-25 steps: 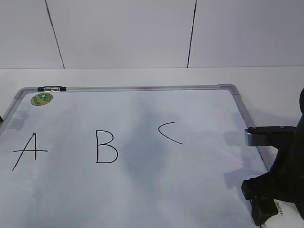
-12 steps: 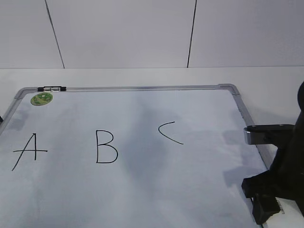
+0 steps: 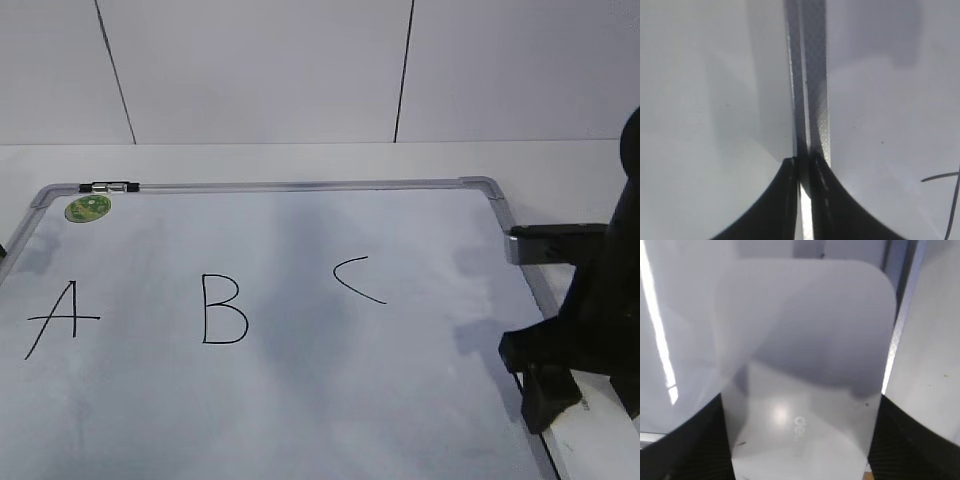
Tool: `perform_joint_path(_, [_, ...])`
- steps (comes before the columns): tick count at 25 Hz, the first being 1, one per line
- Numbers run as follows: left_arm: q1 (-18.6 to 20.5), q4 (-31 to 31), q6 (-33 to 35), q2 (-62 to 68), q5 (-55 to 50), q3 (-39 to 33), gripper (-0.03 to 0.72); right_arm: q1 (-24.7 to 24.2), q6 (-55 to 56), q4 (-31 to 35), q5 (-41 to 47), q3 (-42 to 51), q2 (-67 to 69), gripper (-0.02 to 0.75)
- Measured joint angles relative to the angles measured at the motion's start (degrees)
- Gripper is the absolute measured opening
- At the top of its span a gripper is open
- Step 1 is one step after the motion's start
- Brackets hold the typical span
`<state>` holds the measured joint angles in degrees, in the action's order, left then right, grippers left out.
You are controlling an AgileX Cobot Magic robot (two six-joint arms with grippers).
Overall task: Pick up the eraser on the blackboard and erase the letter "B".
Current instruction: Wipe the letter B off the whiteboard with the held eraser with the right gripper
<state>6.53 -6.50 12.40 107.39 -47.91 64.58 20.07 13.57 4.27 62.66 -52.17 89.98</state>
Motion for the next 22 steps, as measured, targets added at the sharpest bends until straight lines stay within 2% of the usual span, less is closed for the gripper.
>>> perform_joint_path(4, [0.0, 0.0, 0.0, 0.0, 0.0, 0.0, 0.037, 0.0, -1.3, 1.2, 1.7, -4.0, 0.0, 0.526])
perform_joint_path(5, [0.0, 0.0, 0.0, 0.0, 0.0, 0.0, 0.037, 0.0, -1.4, 1.2, 1.8, -4.9, 0.0, 0.547])
perform_joint_path(6, [0.0, 0.0, 0.0, 0.0, -0.1, 0.0, 0.037, 0.0, -1.5, 1.3, 1.8, -5.7, 0.0, 0.526])
perform_joint_path(15, [0.0, 0.0, 0.0, 0.0, -0.4, 0.1, 0.037, 0.3, -9.3, 1.6, 3.1, -15.1, 0.2, 0.525])
perform_joint_path(18, [0.0, 0.0, 0.0, 0.0, -0.4, 0.1, 0.037, 2.8, -10.8, 1.4, 3.2, -19.6, 1.5, 0.525])
perform_joint_path(22, [0.0, 0.0, 0.0, 0.0, -0.4, 0.1, 0.036, 9.4, -11.9, -1.4, 6.5, -26.5, 7.9, 0.525])
